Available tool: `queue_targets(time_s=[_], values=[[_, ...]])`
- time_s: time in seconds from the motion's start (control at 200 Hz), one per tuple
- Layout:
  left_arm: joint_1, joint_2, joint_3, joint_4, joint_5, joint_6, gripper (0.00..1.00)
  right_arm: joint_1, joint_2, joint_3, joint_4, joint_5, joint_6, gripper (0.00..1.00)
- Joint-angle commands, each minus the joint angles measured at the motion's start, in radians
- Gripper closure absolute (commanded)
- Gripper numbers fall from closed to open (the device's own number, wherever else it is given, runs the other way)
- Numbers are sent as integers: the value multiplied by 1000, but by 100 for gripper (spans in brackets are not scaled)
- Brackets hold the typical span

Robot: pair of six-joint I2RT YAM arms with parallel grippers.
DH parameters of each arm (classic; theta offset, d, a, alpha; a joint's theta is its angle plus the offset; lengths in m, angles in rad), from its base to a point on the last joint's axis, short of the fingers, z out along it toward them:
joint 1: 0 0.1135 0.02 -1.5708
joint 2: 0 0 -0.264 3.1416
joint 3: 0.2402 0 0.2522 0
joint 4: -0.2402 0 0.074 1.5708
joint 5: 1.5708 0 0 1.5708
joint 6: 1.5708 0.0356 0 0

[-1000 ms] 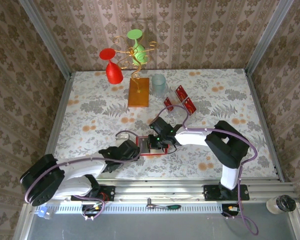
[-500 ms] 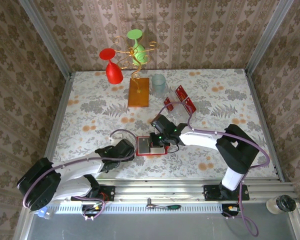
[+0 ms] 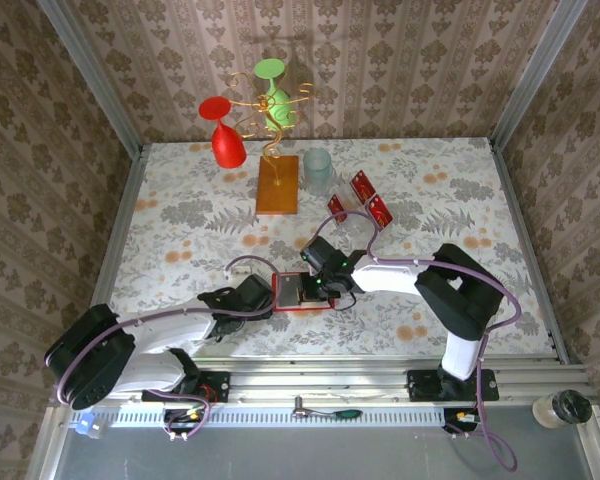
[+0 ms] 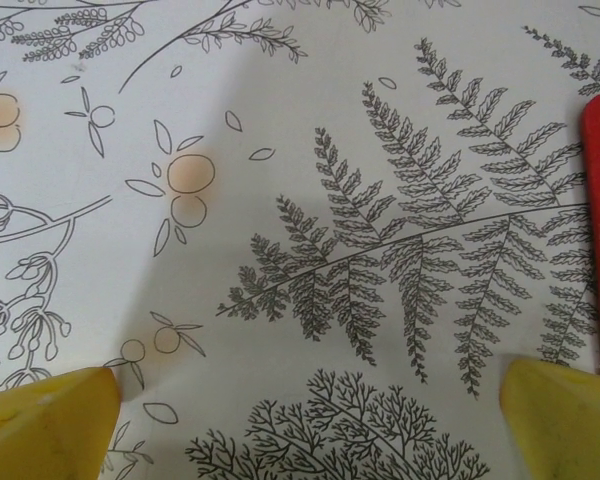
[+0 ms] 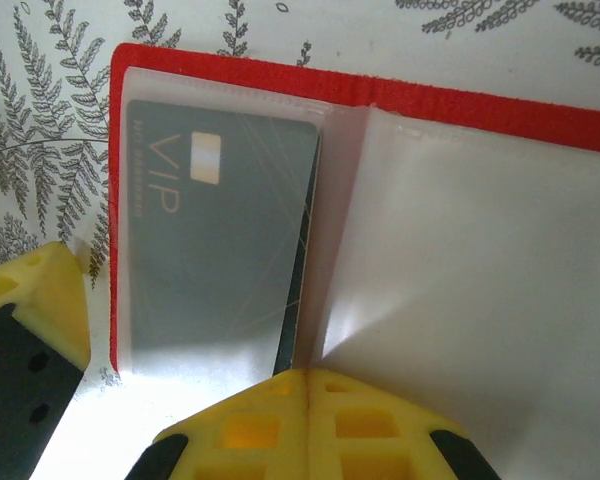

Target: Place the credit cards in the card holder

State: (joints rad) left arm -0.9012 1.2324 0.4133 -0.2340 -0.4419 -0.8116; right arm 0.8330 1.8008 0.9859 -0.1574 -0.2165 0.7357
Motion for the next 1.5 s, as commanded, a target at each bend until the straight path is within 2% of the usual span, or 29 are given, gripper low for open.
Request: queue_targets(time_s=[0.0,0.45,0.665,0.72,0.82,0.915,1.03,1.105,1.265,1.365,1.41,1.495], values=[[7,26,6,0,32,26,0,15,31,1,3,-5,-7,100],[-6,58,-1,32,42,22,0,38,69,61,-45,-38,-50,100],[-7,35,8,11,43,25,0,17,-23,58,-81,-27,-58,100],[-7,7,16,-12,40,28,0,4,-70,51,-100,-14,-57,93],[-4,-72,25,-50,31,36,0,-23,-159,22,-137,28,-64,72],[12,-153,34,-71,43,53,0,-55,-225,-7,-179,71,-82,59],[75,-214,51,-47,140,94,0,-89,-267,-45,-224,135,-106,49],[124,-234,50,20,251,125,0,-106,-277,-73,-220,154,-110,42],[208,-208,58,140,416,115,0,-122,-252,-112,-192,170,-118,41],[231,-160,55,218,478,104,0,-129,-221,-125,-154,159,-117,43],[237,-128,56,249,506,103,0,-133,-211,-130,-139,156,-119,47],[239,-67,61,308,547,101,0,-142,-189,-144,-110,140,-117,62]])
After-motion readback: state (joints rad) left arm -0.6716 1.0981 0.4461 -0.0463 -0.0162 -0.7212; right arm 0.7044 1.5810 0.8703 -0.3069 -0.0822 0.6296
